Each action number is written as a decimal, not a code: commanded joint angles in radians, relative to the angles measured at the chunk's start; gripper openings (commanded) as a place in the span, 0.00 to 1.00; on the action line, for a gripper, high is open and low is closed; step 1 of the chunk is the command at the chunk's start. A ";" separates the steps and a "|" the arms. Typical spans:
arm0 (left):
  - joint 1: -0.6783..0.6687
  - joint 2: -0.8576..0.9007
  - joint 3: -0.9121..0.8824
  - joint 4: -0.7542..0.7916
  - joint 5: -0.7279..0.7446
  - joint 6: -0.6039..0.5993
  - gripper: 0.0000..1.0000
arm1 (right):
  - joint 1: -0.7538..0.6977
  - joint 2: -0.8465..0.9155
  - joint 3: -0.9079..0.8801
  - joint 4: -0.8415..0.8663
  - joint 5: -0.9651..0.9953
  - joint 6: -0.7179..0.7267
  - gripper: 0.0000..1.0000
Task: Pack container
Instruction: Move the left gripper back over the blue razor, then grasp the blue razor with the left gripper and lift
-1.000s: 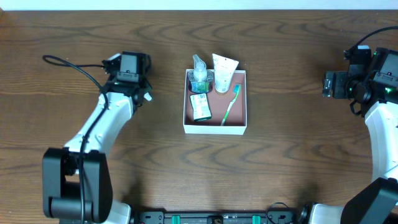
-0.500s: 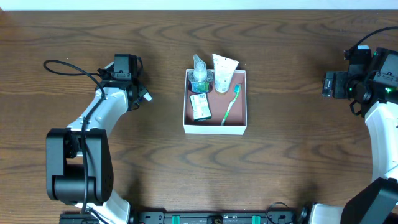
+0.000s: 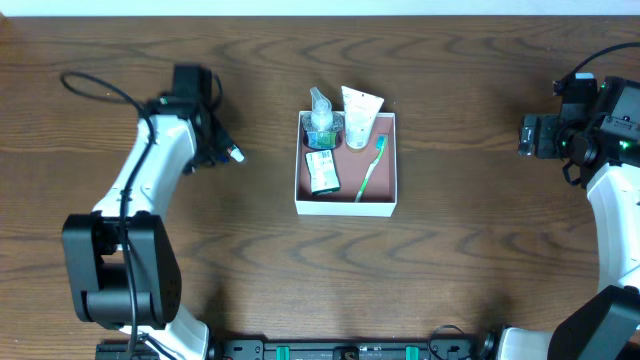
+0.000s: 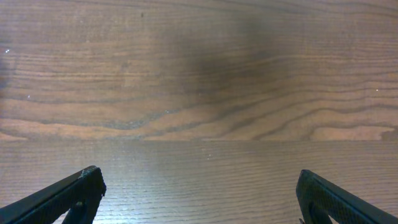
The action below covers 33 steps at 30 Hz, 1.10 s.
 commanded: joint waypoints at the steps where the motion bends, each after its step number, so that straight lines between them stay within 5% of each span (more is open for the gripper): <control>1: 0.023 0.001 0.126 -0.066 0.007 0.044 0.60 | 0.007 0.004 0.006 0.000 -0.008 -0.012 0.99; 13: 0.108 0.158 0.167 -0.177 0.114 0.068 0.60 | 0.007 0.004 0.006 0.000 -0.007 -0.012 0.99; 33: 0.101 0.258 0.168 -0.075 0.114 0.071 0.60 | 0.007 0.004 0.006 0.000 -0.007 -0.012 0.99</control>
